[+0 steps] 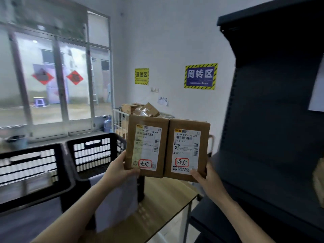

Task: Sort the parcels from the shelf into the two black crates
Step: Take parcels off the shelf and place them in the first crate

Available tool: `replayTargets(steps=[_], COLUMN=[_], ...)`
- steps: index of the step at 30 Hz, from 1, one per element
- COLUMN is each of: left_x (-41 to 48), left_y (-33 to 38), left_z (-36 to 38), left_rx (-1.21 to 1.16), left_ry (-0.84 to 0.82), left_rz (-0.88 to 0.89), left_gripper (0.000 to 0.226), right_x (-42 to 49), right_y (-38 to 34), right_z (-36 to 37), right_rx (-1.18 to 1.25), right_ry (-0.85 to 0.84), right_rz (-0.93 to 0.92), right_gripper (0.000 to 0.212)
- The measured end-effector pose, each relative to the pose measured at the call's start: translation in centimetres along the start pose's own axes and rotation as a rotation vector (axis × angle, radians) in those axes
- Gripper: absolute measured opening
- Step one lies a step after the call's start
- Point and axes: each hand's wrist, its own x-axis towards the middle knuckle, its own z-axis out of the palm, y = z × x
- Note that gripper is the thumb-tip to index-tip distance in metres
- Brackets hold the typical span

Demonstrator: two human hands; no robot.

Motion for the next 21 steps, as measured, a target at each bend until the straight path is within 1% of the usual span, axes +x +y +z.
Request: replayTargets(steps=[1, 4, 7, 12, 16, 19, 21], left_x=[-0.8, -3.1, -5.3, -9.2, -11.6, -13.2, -14.5], left_y=[-0.6, -2.7, -4.7, -7.1, -8.6, -9.5, -10.0], left_z=[-1.9, -7.4, -12.6, -19.9, -24.9, -27.8, -29.7], left_rx=[-0.007, -0.011, -0.010, -0.005, 0.053, 0.093, 0.109], left_ry=[0.011, 0.037, 0.087, 0.179, 0.248, 0.303, 0.335], left_rz=[-0.010, -0.054, -0.083, -0.137, -0.186, -0.193, -0.213], left_gripper=[0.056, 0.073, 0.078, 0.073, 0.077, 0.070, 0.080], right_x=[-0.1, -0.4, -0.7, -0.8, -0.6, 0.0, 0.3], right_y=[-0.7, -2.8, -4.0, -6.1, -8.0, -9.1, -9.9], right_z=[1.9, 7.7, 13.0, 21.0, 26.5, 29.9, 32.1], right_rx=[0.003, 0.027, 0.063, 0.127, 0.144, 0.153, 0.141], right_ry=[-0.018, -0.054, -0.095, -0.208, -0.312, -0.363, -0.390], right_rz=[-0.010, -0.045, -0.057, -0.068, -0.087, -0.107, -0.130], right_gripper=[0.053, 0.052, 0.055, 0.053, 0.054, 0.056, 0.058])
